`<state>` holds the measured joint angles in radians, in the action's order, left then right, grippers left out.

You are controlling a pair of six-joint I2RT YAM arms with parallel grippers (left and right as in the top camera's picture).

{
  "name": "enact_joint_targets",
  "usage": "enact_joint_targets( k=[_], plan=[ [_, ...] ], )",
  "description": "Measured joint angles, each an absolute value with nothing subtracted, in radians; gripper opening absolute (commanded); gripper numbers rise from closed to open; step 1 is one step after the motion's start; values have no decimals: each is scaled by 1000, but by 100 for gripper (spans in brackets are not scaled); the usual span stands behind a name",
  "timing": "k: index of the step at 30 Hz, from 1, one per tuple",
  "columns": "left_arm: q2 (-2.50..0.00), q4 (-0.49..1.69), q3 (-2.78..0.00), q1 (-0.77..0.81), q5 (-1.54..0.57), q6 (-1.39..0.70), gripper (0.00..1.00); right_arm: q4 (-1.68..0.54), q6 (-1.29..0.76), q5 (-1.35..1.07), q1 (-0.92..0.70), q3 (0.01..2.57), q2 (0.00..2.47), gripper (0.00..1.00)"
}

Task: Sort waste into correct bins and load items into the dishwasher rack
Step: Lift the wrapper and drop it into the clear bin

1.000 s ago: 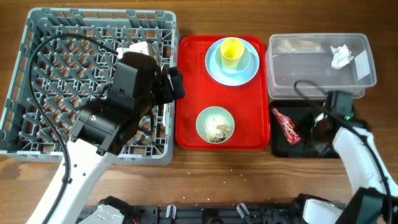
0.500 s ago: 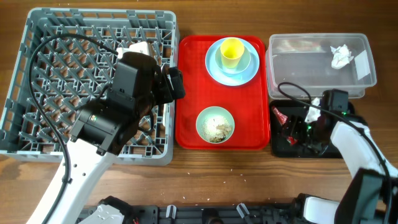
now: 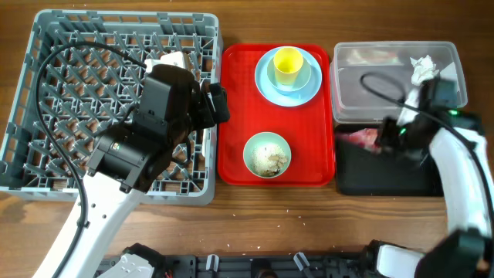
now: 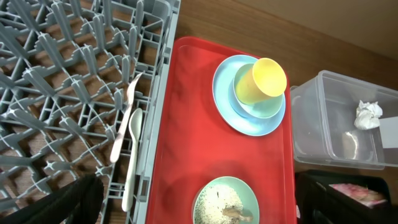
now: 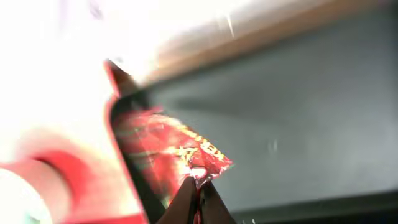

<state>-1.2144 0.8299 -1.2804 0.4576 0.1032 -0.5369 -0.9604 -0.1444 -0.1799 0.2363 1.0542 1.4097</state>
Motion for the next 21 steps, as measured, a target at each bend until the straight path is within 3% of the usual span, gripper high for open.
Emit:
enact_joint_targets(
  k=[6,7,8,10,14,21],
  plan=[
    [-1214,830,-1280,458,103,-537,100,-574,-195,-194,236,1086,1337,5],
    [-1214,830,-1280,458,103,-537,100,-500,-199,-194,236,1079,1375,33],
    [-1214,830,-1280,458,103,-537,100,-454,-201,-194,236,1078,1424,73],
    [-1214,829,-1280,458,103,-537,100,-420,-208,-194,236,1064,1542,100],
    [-1214,830,-1280,458,103,-537,100,-508,-206,-215,242,1095,1514,100],
    [-1214,829,-1280,457,103,-537,100,-1069,-78,-406,239,1221,931,100]
  ],
)
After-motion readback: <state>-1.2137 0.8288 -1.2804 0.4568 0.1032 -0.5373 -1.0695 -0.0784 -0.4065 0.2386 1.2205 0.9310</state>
